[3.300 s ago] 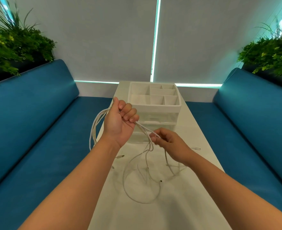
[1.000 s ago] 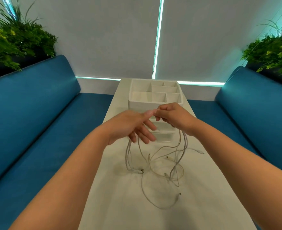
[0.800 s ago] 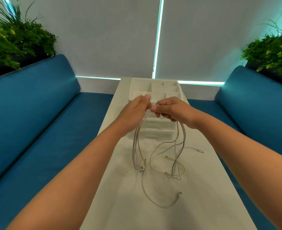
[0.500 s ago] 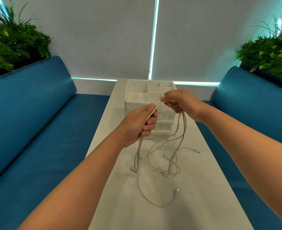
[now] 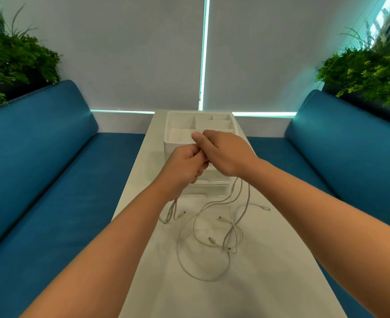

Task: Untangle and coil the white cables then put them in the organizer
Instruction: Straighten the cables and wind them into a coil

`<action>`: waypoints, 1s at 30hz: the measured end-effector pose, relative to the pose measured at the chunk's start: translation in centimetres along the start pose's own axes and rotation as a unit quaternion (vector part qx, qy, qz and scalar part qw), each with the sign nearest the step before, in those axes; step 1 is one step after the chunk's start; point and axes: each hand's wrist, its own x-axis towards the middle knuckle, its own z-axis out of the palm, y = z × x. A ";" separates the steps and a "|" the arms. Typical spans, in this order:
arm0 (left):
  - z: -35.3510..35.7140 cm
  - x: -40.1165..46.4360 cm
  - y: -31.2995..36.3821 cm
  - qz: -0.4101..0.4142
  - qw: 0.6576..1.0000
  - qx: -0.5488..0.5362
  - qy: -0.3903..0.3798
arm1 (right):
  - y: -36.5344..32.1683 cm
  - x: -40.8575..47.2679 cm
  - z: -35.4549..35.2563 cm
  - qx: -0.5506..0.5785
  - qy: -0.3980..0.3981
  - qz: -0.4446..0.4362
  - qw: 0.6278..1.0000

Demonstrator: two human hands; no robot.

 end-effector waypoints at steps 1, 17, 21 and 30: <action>-0.1 0.0 0.2 -0.003 1.000 0.009 0.003 | -0.1 -0.1 0.0 -0.014 0.013 0.004 1.000; -3.6 -0.8 -1.8 -0.048 0.994 0.004 -0.099 | 3.5 2.2 -2.0 -0.040 0.025 0.031 0.998; -2.9 -0.9 -2.5 -0.016 0.998 0.003 -0.062 | 3.5 1.8 -1.7 -0.069 -0.026 0.009 0.997; -1.5 -0.3 -1.0 -0.030 0.998 0.017 -0.057 | 0.0 1.2 1.0 -0.109 -0.040 -0.034 0.993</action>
